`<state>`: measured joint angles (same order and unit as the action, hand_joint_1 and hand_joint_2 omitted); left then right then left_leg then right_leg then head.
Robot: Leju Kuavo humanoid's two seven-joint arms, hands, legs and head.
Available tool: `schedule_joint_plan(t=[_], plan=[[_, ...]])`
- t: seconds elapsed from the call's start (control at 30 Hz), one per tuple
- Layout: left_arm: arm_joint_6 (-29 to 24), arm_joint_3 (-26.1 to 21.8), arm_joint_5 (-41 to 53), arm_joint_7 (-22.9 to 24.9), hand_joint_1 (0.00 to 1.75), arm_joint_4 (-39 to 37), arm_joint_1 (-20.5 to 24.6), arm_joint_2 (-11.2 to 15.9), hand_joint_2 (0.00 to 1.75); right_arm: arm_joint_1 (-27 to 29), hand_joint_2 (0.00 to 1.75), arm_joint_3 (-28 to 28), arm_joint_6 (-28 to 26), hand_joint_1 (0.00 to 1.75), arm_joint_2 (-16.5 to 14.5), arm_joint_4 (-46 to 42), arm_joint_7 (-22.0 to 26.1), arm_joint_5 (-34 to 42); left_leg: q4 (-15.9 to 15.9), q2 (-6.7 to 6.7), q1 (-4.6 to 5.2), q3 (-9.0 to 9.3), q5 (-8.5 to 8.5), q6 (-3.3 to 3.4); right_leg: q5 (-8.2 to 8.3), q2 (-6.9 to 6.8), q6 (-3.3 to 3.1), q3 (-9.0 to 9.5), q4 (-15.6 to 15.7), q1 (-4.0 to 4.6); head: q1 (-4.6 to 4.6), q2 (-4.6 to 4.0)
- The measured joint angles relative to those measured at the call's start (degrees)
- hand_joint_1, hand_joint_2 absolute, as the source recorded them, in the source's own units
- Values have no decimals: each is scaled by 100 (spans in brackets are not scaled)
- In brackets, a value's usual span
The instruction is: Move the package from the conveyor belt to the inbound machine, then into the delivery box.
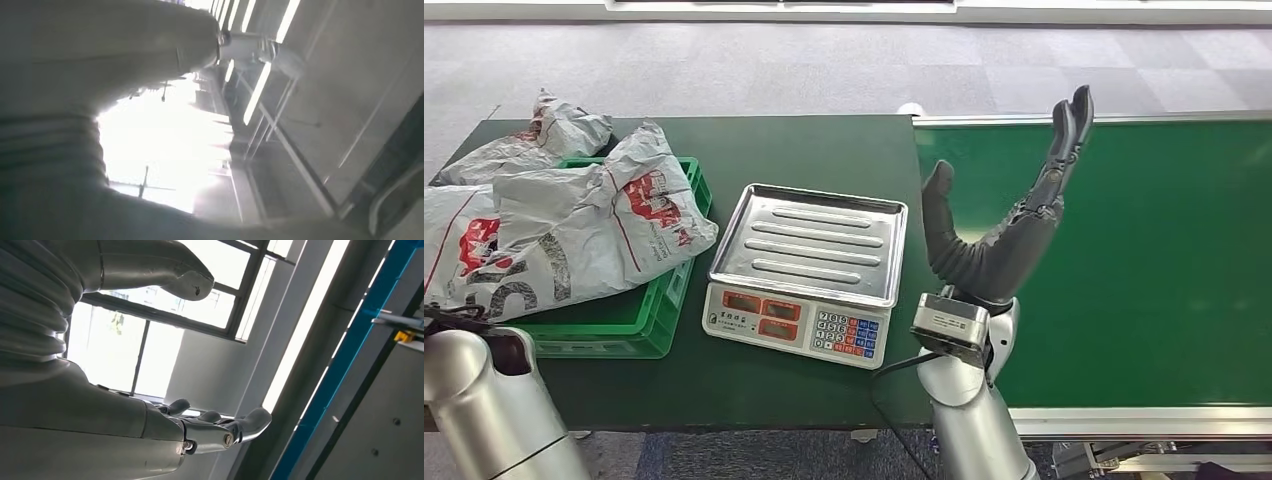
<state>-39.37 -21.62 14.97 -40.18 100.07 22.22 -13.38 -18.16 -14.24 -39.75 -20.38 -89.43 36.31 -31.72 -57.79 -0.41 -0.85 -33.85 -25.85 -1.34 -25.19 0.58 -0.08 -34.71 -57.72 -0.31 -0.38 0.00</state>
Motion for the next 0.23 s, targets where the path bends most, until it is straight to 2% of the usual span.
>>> schedule_joint_plan(t=[0.07, 0.13, 0.2, 0.23], plan=[[509, 680, -691, 151, 0, 41, -248, 37, 175, 149, 175, 23, 161, 0, 64, -49, -66, 544, 0, -1, 4, 4, -3, 4, -2, -4, 3, 5, 2, -1, -1, 0], [1723, 1389, -1327, 385, 0, 5, -541, 107, 175, 412, 175, 23, 690, 0, 195, -184, -127, 1373, 0, -3, 7, 2, -7, 11, -4, -8, 6, 8, 3, -3, 1, 0], [3050, 1952, -1652, 476, 0, -65, -808, 145, 175, 665, 175, 23, 1442, 0, 308, -331, -73, 2056, 0, 1, 11, -2, -10, 15, -4, -4, 8, 4, 3, -7, 1, 0], [3355, 2074, -1700, 478, 0, -85, -868, 148, 175, 722, 175, 23, 1638, 0, 330, -363, -48, 2186, 0, 3, 13, -2, -11, 15, -3, -1, 8, 3, 3, -8, 1, 0]])
